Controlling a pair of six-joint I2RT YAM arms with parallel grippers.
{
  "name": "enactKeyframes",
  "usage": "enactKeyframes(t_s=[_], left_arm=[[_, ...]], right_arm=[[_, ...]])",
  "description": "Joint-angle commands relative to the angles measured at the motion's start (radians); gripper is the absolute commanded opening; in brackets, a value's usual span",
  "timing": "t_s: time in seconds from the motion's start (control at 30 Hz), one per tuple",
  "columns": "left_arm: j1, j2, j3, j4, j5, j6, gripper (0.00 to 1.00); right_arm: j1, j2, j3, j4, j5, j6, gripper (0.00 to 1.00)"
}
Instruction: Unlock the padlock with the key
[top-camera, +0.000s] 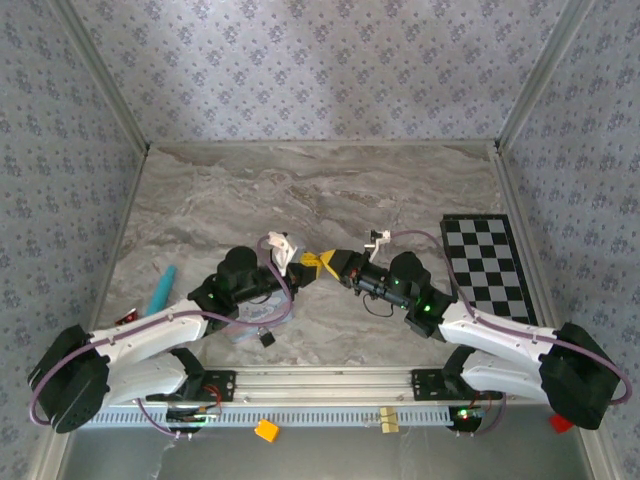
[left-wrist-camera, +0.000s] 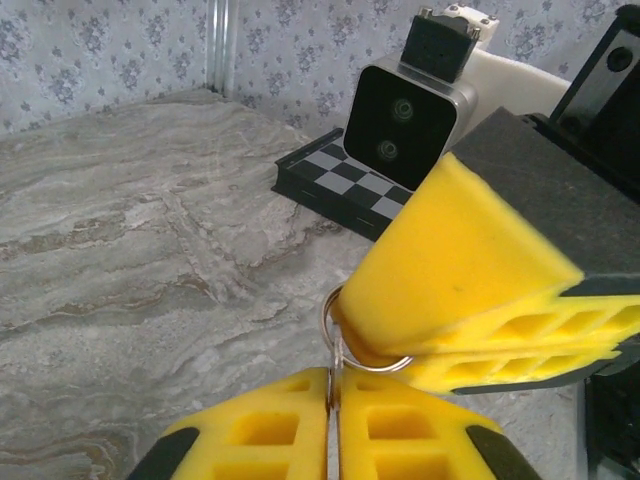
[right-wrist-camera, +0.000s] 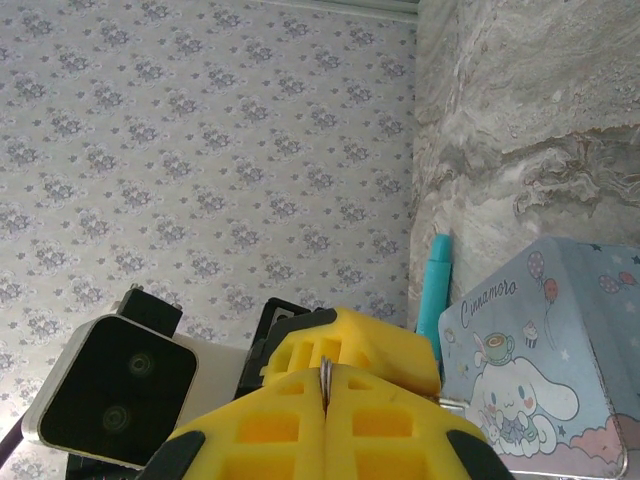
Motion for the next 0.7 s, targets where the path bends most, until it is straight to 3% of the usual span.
enactKeyframes(t_s=[0.0,0.17,0.27,0.37,0.67], left_arm=[[0.013,0.013,0.012,0.028,0.017,0.016,0.07],[0.012,0.006,0.012,0.027,0.020,0.021,0.05],[0.013,0.006,0.009,0.012,0.005,0.031,0.16],[0.015,0.000,-0.002,0.011,-0.011,0.039,0.17],[0.032,-0.005,0.000,0.013,0.011,0.041,0.07]], right_arm=[[0.008,-0.002,0.030,0.035,-0.003,0.007,0.00],[0.008,0.000,0.037,0.034,-0.003,0.007,0.00],[0.007,0.002,0.039,0.042,-0.003,0.010,0.00],[0.007,0.001,0.047,0.037,-0.006,0.010,0.00],[0.007,0.013,0.056,0.042,-0.013,0.016,0.00]])
